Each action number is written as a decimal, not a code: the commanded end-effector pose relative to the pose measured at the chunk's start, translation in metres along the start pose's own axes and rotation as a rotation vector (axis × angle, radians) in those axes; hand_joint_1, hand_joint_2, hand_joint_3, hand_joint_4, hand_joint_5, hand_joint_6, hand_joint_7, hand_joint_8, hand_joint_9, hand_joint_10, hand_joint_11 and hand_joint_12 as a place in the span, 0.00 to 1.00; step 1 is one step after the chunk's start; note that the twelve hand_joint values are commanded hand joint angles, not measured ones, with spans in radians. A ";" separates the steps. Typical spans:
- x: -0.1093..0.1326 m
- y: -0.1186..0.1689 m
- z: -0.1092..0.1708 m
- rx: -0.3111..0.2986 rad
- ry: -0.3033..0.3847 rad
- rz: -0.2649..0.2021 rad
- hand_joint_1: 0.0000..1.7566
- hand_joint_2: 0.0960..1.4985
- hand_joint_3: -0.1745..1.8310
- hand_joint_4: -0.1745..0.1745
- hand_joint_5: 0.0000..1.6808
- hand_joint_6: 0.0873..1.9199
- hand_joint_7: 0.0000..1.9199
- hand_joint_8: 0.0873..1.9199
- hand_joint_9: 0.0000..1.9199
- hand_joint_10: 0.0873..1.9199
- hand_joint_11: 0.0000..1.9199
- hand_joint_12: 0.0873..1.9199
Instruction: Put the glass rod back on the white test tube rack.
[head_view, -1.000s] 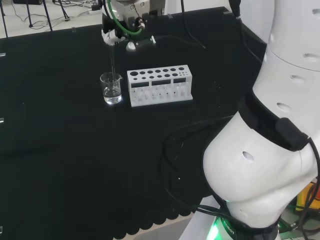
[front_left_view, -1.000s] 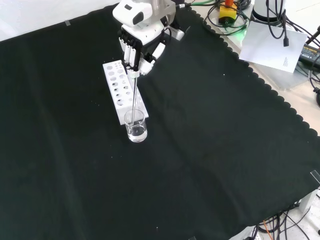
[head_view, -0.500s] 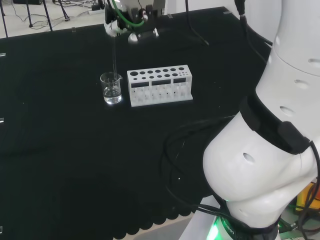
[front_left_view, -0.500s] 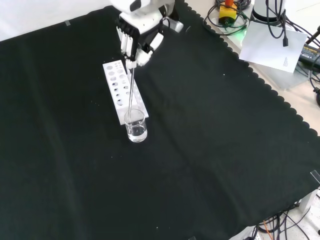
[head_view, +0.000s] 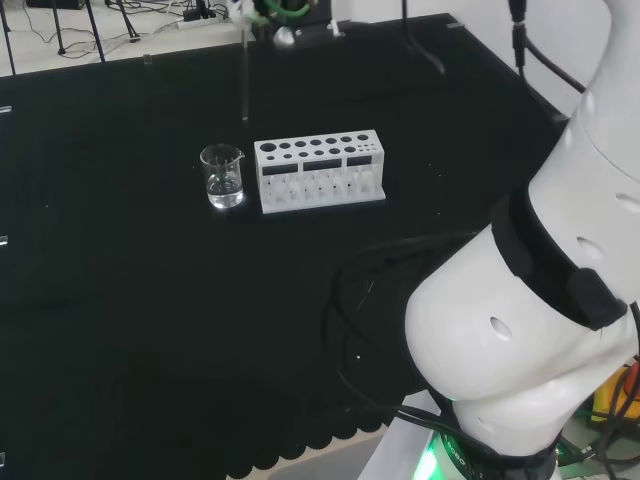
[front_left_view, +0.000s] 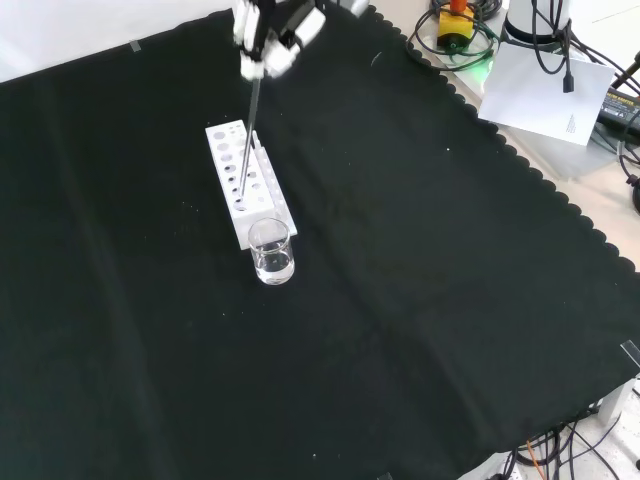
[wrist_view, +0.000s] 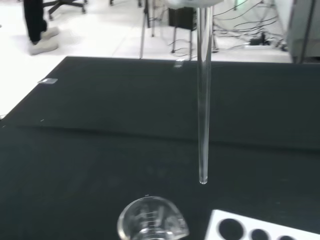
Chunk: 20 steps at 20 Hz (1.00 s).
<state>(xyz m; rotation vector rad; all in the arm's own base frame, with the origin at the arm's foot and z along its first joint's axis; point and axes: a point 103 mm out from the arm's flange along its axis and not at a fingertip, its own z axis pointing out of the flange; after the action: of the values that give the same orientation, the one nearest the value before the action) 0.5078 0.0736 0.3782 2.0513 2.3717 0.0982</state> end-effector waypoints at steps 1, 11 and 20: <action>-0.044 -0.014 0.001 0.021 -0.007 0.090 0.75 0.70 0.00 0.00 0.82 0.00 0.65 0.43 0.82 0.44 0.85 0.30; -0.078 -0.018 0.008 0.037 -0.019 0.136 0.75 0.70 0.00 0.00 0.82 0.00 0.65 0.43 0.82 0.44 0.85 0.31; -0.073 -0.019 0.014 0.042 -0.016 0.124 0.75 0.70 0.00 0.00 0.83 0.00 0.65 0.43 0.82 0.44 0.85 0.31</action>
<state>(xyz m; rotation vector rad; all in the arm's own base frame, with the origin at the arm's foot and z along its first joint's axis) 0.5007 -0.0035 0.3619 2.2150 2.2481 0.0323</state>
